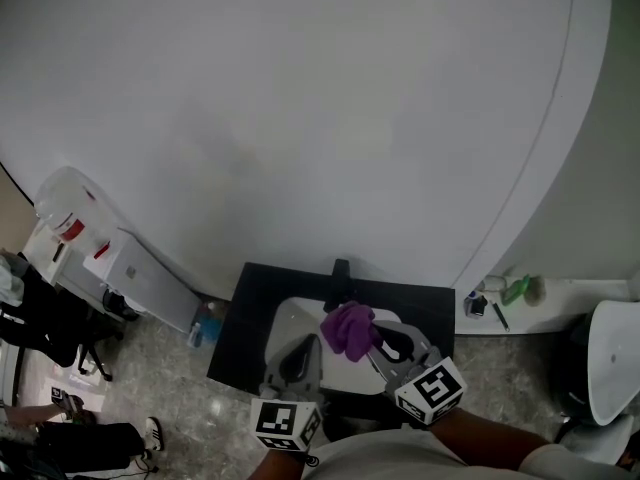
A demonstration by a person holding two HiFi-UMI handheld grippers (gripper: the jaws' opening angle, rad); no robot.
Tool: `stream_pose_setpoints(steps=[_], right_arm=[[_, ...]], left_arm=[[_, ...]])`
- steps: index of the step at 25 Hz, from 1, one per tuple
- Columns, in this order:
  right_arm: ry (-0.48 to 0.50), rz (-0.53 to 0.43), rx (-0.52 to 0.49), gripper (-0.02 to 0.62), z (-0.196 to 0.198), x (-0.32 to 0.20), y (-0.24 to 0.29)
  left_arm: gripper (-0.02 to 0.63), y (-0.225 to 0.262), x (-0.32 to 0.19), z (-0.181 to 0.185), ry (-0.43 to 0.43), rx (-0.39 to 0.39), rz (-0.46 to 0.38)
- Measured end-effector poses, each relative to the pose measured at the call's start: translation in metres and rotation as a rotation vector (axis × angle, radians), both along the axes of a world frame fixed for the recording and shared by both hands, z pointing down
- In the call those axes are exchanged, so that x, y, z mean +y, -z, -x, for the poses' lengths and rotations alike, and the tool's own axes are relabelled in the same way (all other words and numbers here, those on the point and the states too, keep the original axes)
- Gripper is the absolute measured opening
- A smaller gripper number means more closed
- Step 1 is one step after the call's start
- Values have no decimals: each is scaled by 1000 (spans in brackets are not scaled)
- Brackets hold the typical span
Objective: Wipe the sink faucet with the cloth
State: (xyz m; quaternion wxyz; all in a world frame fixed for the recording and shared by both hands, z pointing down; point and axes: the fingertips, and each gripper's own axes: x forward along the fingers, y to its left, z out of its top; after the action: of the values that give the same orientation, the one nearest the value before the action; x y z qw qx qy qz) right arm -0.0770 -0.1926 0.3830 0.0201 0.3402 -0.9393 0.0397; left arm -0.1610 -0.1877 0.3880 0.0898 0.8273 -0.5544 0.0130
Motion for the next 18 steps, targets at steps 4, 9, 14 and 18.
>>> stream_pose_setpoints(steps=[4, 9, 14, 18], right_arm=[[6, -8, -9, 55, 4, 1, 6], [-2, -20, -13, 55, 4, 0, 12], [-7, -18, -14, 55, 3, 1, 10], [-9, -9, -18, 55, 5, -1, 10]], left_arm=[[6, -1, 2, 3, -3, 0, 5], [6, -2, 4, 7, 1, 18, 9], [6, -2, 6, 7, -1, 24, 6], [6, -1, 5, 9, 0, 28, 5]])
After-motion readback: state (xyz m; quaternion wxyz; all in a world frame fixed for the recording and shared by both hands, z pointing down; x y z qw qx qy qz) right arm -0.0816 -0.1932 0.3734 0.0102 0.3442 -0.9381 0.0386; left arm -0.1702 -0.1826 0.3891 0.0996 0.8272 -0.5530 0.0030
